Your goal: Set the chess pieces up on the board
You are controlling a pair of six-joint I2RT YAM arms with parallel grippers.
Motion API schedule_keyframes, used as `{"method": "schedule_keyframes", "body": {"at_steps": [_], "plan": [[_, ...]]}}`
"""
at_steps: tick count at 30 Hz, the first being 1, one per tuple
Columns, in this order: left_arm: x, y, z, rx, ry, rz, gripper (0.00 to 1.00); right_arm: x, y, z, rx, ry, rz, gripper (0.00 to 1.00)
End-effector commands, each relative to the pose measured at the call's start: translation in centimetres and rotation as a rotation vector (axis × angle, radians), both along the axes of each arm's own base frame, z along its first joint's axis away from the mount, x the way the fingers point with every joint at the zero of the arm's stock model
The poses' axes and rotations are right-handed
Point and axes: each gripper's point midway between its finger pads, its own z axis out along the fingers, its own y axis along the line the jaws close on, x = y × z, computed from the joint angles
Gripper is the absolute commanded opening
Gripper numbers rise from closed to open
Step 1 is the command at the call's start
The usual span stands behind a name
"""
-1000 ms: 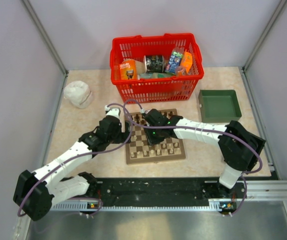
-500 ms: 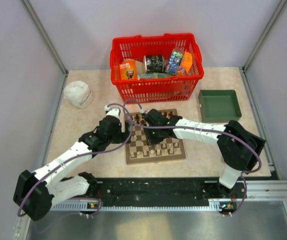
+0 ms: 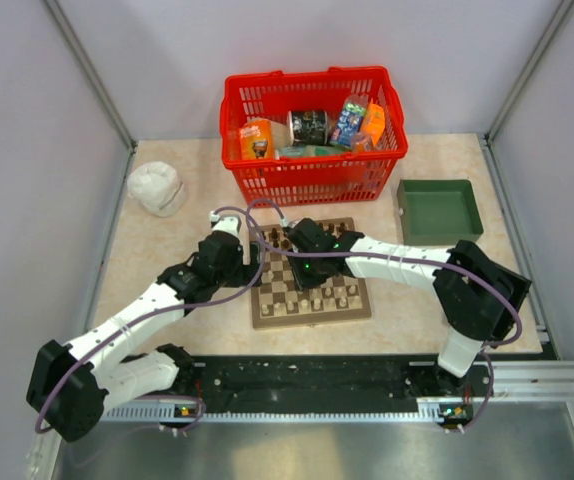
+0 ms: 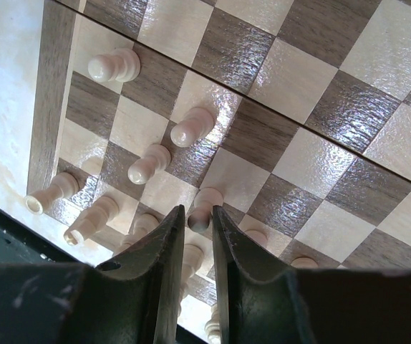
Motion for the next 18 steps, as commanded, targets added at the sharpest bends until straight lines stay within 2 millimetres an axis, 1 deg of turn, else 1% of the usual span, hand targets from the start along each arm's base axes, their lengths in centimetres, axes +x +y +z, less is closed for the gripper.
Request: {"method": "schedule_keyframes", "body": {"at_steps": [1, 9, 18], "plan": [[0.6, -0.3, 1.1, -0.031, -0.041, 0.004, 0.99, -0.1, 0.6, 0.5, 0.010, -0.013, 0.018, 0.22], [0.6, -0.4, 0.9, -0.035, -0.039, 0.000, 0.99, -0.4, 0.1, 1.1, 0.007, -0.015, 0.019, 0.20], [0.6, -0.5, 0.9, -0.037, -0.036, -0.001, 0.99, -1.0, -0.6, 1.1, 0.003, -0.002, 0.018, 0.19]]}}
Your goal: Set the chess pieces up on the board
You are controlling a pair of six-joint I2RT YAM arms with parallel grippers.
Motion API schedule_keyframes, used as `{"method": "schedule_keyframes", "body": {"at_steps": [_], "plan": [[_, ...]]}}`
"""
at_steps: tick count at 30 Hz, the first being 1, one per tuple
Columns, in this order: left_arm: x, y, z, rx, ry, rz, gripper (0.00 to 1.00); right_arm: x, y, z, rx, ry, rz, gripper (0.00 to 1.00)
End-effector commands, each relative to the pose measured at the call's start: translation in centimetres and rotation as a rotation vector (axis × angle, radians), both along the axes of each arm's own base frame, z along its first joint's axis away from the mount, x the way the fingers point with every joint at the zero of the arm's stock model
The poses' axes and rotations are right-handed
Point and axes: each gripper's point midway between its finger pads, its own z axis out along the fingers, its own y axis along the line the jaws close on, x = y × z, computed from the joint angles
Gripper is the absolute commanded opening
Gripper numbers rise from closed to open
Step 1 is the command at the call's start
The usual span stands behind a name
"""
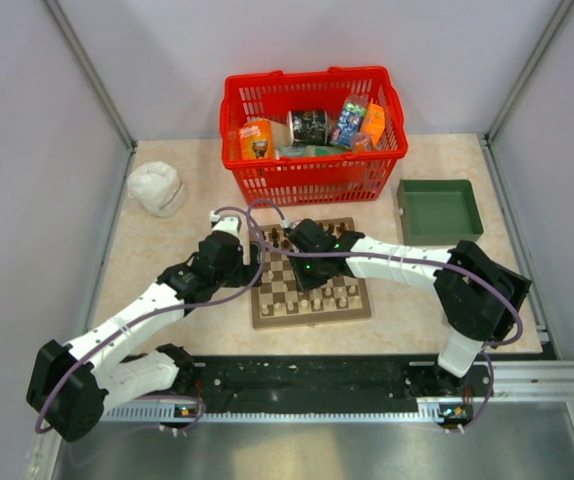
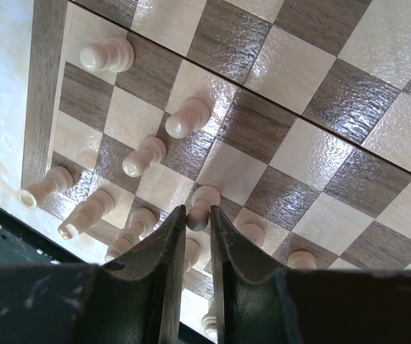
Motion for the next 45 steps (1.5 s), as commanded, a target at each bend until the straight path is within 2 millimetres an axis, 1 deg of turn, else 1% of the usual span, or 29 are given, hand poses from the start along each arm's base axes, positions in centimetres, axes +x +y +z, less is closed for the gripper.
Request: {"method": "schedule_keyframes", "body": {"at_steps": [1, 8, 21, 29, 32, 36, 39, 45], "plan": [[0.6, -0.4, 1.0, -0.037, -0.037, 0.002, 0.99, -0.9, -0.4, 1.2, 0.014, -0.008, 0.016, 0.19], [0.6, -0.4, 0.9, -0.035, -0.038, 0.002, 0.99, -1.1, -0.3, 1.7, 0.030, -0.010, 0.021, 0.19], [0.6, -0.4, 0.8, -0.036, -0.036, 0.002, 0.99, -1.2, 0.0, 1.3, 0.030, 0.003, 0.028, 0.20], [0.6, -0.4, 0.9, -0.036, -0.039, 0.002, 0.99, -0.8, 0.2, 1.6, 0.035, -0.009, 0.023, 0.27], [0.6, -0.4, 0.9, -0.035, -0.039, 0.002, 0.99, -0.3, 0.4, 2.1, 0.038, -0.028, 0.014, 0.28], [0.6, -0.3, 0.9, -0.037, -0.042, 0.007, 0.99, 0.5, 0.9, 3.2, 0.057, -0.059, 0.003, 0.31], [0.7, -0.3, 0.9, -0.033, -0.043, 0.013, 0.99, 1.6, 1.2, 3.8, 0.051, -0.104, -0.018, 0.31], [0.8, 0.4, 1.3, -0.024, -0.057, 0.038, 0.99, 2.7, 2.1, 4.3, 0.062, -0.131, -0.027, 0.31]]}}
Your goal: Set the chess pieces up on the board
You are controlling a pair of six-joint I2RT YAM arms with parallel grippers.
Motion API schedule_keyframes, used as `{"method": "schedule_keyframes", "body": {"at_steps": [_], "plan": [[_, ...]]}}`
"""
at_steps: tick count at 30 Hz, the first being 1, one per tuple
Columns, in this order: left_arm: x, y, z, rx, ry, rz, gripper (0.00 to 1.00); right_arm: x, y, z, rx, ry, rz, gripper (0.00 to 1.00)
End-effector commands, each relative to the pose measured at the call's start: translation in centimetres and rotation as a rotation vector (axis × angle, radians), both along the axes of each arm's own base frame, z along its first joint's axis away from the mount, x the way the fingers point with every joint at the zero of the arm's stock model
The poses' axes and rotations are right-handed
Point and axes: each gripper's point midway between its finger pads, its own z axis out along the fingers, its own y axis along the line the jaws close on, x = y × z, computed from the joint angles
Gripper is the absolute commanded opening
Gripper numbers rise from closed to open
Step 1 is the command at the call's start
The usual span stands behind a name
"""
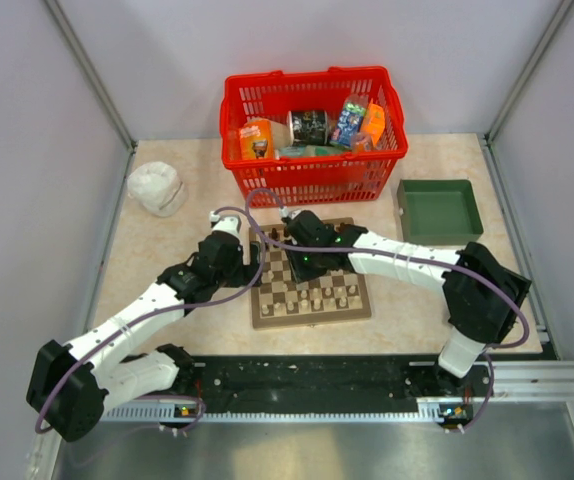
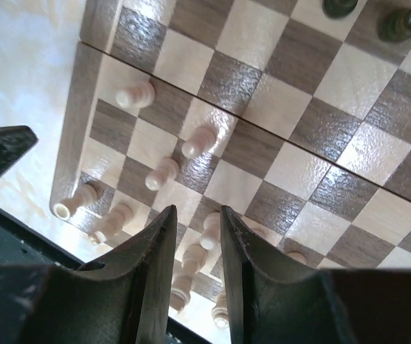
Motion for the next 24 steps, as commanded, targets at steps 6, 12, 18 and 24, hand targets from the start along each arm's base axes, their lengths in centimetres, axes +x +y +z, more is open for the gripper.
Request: {"method": "schedule_keyframes", "body": {"at_steps": [6, 12, 18, 24], "plan": [[0.8, 1.0, 1.7, -0.025, -0.075, 0.060, 0.99, 2.2, 2.5, 1.8, 0.045, -0.086, -0.010, 0.32], [0.9, 1.0, 1.6, -0.024, -0.072, 0.057, 0.99, 3.0, 3.0, 1.5, 0.044, -0.100, -0.027, 0.33], [0.7, 1.4, 1.3, -0.012, -0.068, 0.061, 0.99, 3.1, 3.4, 1.7, 0.058, -0.101, -0.023, 0.33], [0.6, 1.5, 1.2, -0.016, -0.066, 0.063, 0.99, 3.1, 3.9, 1.6, 0.077, -0.092, -0.020, 0.34]]}}
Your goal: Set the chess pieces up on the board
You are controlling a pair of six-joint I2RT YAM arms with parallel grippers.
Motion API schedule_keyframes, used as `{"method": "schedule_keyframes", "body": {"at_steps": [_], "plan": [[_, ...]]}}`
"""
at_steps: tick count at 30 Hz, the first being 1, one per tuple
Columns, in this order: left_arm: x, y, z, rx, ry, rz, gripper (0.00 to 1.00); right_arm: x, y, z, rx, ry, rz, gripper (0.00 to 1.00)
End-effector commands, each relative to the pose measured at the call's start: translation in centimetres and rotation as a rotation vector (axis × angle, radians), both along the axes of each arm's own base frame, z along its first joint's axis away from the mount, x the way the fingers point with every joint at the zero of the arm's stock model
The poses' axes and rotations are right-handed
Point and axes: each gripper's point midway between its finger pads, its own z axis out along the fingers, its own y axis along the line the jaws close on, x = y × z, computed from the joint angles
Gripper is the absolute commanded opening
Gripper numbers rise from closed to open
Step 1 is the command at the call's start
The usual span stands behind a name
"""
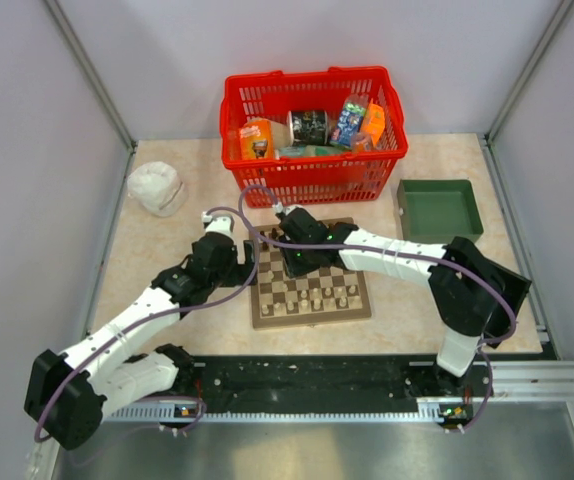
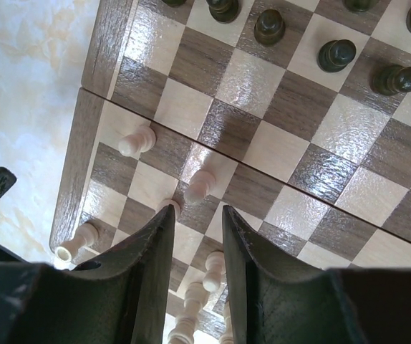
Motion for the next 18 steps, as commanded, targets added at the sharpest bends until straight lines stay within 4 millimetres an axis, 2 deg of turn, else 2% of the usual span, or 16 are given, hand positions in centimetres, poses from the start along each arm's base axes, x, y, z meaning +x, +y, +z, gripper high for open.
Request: {"method": "schedule_keyframes", "body": {"at_steps": [1, 18], "plan": [[0.4, 0.2, 0.7, -0.016, -0.035, 0.018, 0.99, 0.6, 2.2, 1.4, 0.061, -0.027, 0.008, 0.34], [0.3, 0.6, 0.6, -0.020, -0.036, 0.025, 0.99, 0.8, 2.5, 0.0, 0.041, -0.011, 0.011, 0.30]]}}
